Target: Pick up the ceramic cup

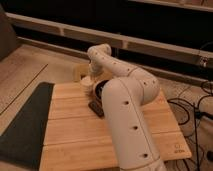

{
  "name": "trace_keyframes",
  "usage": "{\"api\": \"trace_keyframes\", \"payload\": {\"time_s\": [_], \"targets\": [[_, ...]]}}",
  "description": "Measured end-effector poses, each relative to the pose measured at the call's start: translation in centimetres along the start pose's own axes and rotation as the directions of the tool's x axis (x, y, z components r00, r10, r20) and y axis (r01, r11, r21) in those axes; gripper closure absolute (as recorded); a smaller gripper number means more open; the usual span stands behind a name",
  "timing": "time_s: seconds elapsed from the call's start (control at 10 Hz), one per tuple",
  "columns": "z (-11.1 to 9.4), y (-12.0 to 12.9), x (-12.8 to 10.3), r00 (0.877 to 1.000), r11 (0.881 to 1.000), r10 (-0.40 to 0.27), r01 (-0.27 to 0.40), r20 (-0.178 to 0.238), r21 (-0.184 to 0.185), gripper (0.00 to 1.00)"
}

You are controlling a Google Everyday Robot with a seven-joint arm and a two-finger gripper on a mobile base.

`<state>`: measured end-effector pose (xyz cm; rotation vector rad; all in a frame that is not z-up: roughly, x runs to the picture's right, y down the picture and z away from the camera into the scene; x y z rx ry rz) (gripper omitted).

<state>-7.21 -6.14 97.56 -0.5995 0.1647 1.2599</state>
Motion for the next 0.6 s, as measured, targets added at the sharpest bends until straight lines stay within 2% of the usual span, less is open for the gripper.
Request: {"api": "trace_keyframes", "payload": {"time_s": [0.1,0.2,0.6], "targets": [[-0.6,-0.1,-0.7,1.000,1.000,-0.016,0.016,0.015,0.012,0.98],[-1.7,-0.2,-1.5,0.999,0.999,-0.027,0.026,0.041,0.022,1.00],[-7.7,0.7,-4.0,0.985,0.998,-0.029,0.019,0.170,0.061,1.00]]}}
